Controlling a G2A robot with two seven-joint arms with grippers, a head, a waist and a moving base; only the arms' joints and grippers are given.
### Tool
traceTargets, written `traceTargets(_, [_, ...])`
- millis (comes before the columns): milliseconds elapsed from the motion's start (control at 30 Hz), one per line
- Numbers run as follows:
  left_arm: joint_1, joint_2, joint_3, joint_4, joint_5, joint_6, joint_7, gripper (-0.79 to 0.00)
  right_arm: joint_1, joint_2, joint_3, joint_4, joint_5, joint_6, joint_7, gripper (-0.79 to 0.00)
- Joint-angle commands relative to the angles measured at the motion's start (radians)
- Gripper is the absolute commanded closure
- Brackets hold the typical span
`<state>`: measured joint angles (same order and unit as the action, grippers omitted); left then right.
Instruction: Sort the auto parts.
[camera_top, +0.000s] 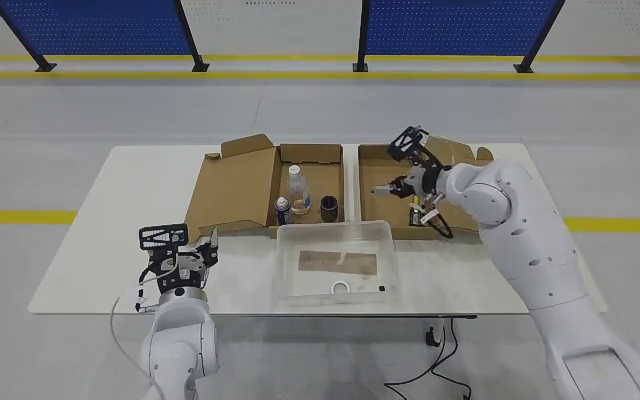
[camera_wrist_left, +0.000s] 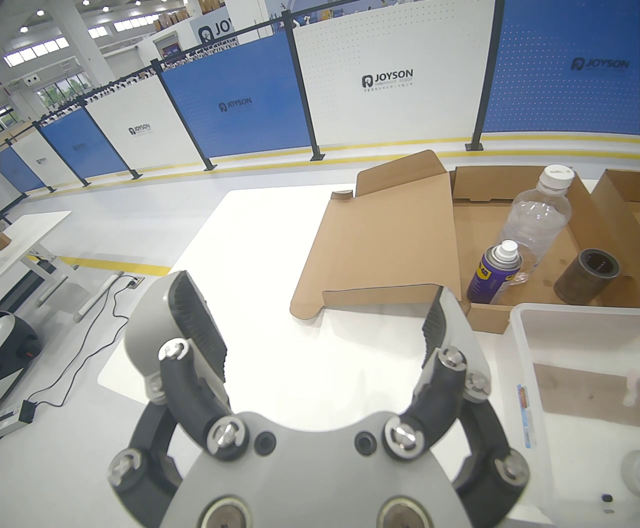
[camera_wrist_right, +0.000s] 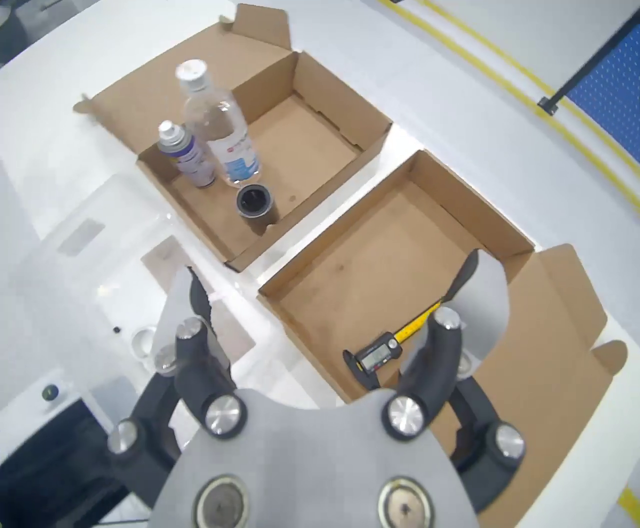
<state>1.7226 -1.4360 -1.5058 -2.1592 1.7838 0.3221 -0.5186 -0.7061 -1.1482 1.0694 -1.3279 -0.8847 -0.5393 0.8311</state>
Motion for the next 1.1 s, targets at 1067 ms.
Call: traceTargets(1067, [0.0,0.0,0.0,0.0,0.0,0.0,0.0,-0.785,-0.087,0.043,-0.257,-0.242,0.0,-0.136,0.314,-0.785])
